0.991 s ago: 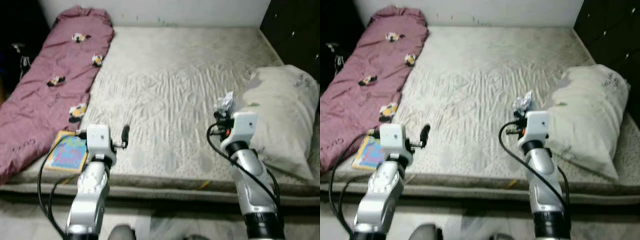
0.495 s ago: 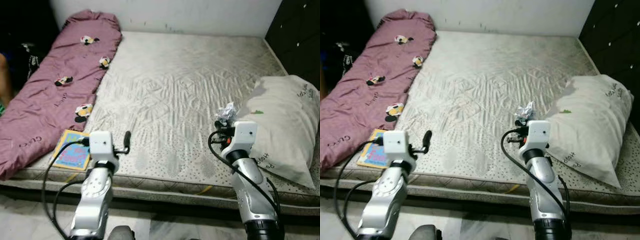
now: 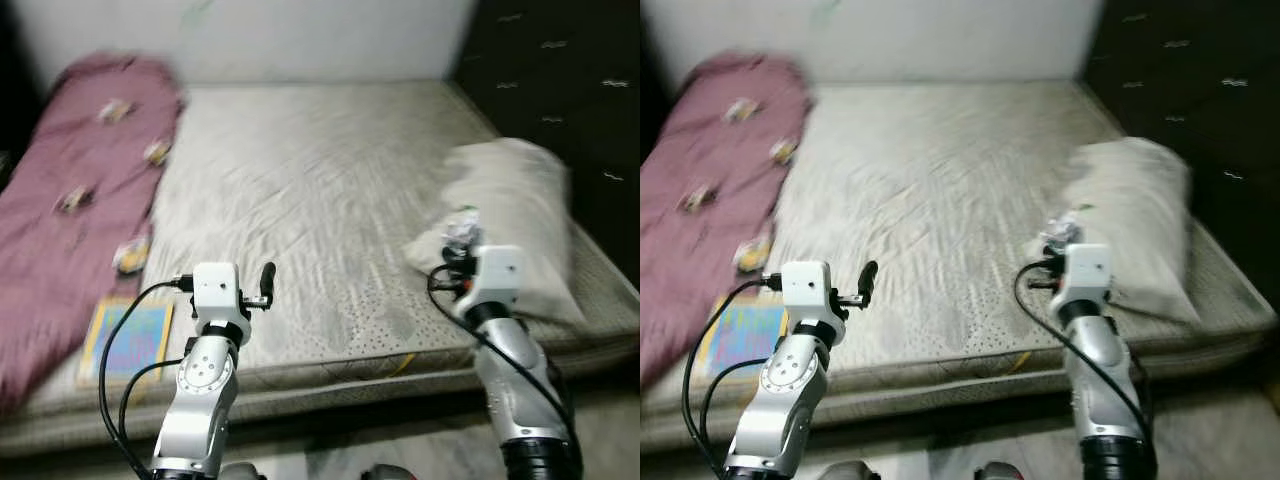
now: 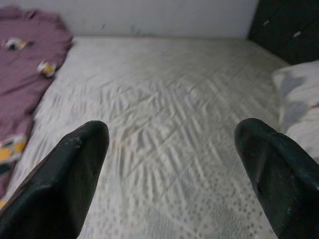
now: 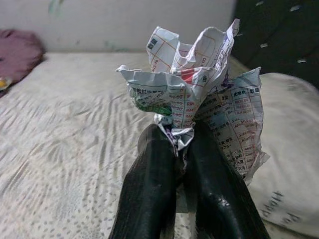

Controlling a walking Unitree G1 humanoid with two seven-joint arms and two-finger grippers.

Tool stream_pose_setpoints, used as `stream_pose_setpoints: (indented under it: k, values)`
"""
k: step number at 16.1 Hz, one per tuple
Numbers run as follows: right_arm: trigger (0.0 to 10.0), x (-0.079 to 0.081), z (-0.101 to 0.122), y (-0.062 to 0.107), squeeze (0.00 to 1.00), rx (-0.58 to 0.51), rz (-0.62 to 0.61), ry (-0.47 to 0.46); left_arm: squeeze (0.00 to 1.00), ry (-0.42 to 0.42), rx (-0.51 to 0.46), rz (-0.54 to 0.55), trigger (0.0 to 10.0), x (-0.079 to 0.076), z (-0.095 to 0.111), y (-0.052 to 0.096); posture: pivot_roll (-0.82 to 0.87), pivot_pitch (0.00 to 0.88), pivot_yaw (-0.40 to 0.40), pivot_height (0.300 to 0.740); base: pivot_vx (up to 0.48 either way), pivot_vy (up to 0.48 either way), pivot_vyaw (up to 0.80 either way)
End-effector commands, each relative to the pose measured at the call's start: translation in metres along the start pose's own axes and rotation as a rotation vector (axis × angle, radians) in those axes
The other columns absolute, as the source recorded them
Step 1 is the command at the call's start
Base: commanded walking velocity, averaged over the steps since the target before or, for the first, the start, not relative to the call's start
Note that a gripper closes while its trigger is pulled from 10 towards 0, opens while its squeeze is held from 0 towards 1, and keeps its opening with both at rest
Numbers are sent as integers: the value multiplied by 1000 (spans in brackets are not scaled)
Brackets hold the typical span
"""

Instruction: Clean up the room

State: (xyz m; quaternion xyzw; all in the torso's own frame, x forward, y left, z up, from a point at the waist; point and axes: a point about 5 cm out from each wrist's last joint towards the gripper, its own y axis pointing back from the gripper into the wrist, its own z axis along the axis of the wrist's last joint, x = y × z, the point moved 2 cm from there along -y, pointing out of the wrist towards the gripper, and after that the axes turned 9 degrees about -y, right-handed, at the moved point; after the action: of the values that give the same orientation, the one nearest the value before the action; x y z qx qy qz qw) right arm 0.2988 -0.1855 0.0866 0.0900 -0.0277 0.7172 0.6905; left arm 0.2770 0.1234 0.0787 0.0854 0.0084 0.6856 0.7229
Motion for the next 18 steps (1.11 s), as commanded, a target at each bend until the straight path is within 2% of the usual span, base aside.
stream_pose_setpoints:
  k: [1,6,11,14,18]
  values:
    - [10000,17,5,-5,0,-18,56,-14,0,-5,7,28,10000,6,-2,1,-18,10,-23,740,0,480,0]
    - [10000,20,2,-4,0,-8,78,-15,0,-14,3,25,10000,6,-1,0,-18,16,-24,740,0,480,0]
    - [10000,35,4,-4,0,-5,180,13,0,-11,-1,40,10000,5,0,1,-15,22,-35,740,0,480,0]
    - [10000,43,4,-4,0,-6,208,-14,0,-17,-2,54,10000,7,2,-2,-16,21,-34,740,0,480,0]
    - [10000,44,3,-3,0,-3,220,3,0,-17,-5,56,10000,8,3,-3,-21,21,-29,740,0,480,0]
